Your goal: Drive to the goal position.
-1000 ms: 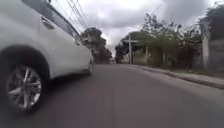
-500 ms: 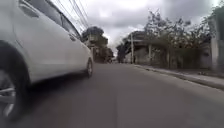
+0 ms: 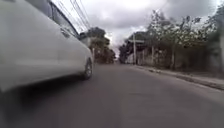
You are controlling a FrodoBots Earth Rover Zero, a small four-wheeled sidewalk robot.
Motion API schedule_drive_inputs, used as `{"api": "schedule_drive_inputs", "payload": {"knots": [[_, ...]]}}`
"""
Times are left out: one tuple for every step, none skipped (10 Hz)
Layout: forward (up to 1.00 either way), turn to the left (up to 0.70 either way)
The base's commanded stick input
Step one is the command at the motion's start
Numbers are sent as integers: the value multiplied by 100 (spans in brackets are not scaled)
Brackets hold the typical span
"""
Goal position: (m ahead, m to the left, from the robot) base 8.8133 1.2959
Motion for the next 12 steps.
{"api": "schedule_drive_inputs", "payload": {"knots": [[100, -21], [100, -30], [100, -35], [100, -40], [100, -34], [100, -5], [100, 0], [100, 0], [100, 0], [100, 0], [100, 0], [100, 0]]}}
